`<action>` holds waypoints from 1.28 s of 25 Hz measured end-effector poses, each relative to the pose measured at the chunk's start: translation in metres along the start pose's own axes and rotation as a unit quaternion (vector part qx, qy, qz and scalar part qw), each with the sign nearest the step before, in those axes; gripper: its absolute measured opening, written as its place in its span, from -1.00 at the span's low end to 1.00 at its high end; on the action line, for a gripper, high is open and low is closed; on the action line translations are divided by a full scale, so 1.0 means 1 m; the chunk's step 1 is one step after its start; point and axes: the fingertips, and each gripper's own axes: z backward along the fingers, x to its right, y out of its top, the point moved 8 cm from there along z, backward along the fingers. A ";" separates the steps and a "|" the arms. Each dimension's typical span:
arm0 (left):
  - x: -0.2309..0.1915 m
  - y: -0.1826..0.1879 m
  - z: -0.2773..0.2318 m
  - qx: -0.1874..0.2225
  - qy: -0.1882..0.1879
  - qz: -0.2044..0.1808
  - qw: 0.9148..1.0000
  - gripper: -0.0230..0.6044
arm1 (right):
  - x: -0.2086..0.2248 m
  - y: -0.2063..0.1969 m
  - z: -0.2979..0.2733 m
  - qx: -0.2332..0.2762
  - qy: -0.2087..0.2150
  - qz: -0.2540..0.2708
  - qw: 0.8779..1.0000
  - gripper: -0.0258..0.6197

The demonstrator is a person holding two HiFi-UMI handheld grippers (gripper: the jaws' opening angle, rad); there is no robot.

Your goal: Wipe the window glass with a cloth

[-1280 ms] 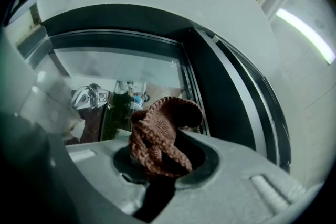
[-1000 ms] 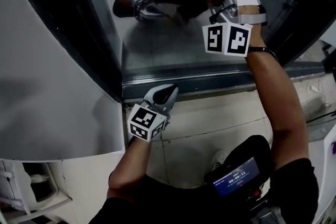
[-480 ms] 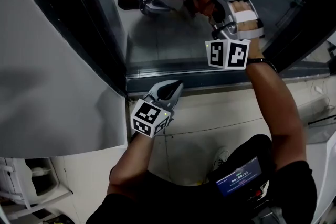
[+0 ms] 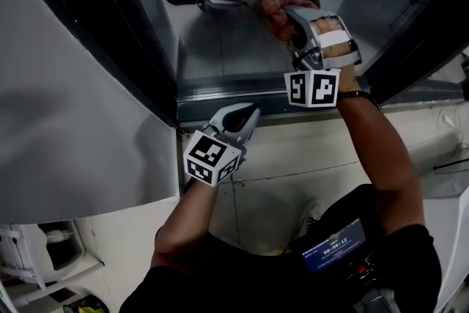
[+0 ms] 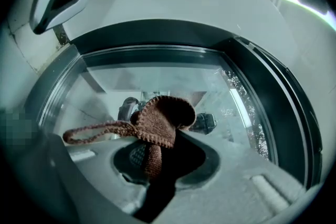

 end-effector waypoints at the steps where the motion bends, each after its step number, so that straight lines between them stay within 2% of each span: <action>1: 0.000 0.000 0.000 -0.001 0.000 0.000 1.000 -0.87 | -0.002 0.000 0.000 0.000 0.002 -0.001 1.000 -0.78; 18: -0.002 -0.003 0.001 -0.002 0.002 -0.001 1.000 -0.87 | -0.047 -0.002 0.008 -0.003 0.064 -0.037 0.997 -0.79; 25: -0.005 -0.008 0.001 -0.007 0.006 0.003 1.000 -0.87 | -0.070 0.001 0.009 -0.008 0.111 -0.065 0.992 -0.79; 32: -0.007 -0.006 -0.004 -0.002 0.008 0.001 1.000 -0.87 | -0.068 -0.002 0.008 0.001 0.140 -0.084 0.987 -0.79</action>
